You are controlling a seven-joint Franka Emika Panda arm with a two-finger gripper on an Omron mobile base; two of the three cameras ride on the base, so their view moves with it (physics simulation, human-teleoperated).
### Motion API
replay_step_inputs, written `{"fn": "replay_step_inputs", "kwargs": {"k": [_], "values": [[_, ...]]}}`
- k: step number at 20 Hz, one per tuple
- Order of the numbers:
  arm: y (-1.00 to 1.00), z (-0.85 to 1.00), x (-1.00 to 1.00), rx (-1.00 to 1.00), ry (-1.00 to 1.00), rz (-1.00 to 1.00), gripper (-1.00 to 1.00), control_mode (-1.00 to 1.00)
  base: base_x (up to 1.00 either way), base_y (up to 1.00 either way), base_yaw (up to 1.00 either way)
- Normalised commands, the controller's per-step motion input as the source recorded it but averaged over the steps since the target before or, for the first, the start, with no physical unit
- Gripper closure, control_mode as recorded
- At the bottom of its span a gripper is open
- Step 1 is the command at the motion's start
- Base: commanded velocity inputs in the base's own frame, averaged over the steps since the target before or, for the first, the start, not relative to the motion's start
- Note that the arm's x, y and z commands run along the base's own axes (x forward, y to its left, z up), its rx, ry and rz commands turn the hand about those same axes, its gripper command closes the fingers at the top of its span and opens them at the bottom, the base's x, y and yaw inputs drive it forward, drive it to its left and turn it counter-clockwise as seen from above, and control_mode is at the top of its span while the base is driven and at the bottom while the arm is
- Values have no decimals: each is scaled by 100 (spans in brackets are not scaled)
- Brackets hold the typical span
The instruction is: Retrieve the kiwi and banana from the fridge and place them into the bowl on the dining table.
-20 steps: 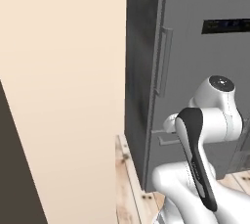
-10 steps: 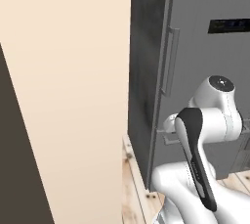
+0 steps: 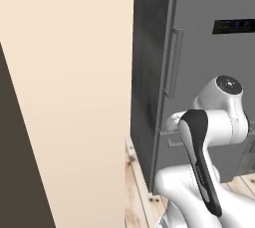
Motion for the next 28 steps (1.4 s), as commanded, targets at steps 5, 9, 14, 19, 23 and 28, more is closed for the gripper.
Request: {"fn": "replay_step_inputs", "kwargs": {"k": [5, 9, 14, 19, 23, 28], "values": [[-10, 0, 0, 0, -26, 0, -100, -100, 0, 0, 0], [-24, 0, 0, -4, -28, 0, -100, -100, 0, 0, 0], [-53, -4, 2, -4, -28, 0, -100, -100, 0, 0, 0], [-56, -23, 14, -2, -26, 0, -100, -100, 0, 0, 0], [-16, -30, 33, -1, -24, 0, -100, -100, 0, 0, 0], [0, -41, 47, -3, -25, 2, -100, -100, 0, 0, 0]]}}
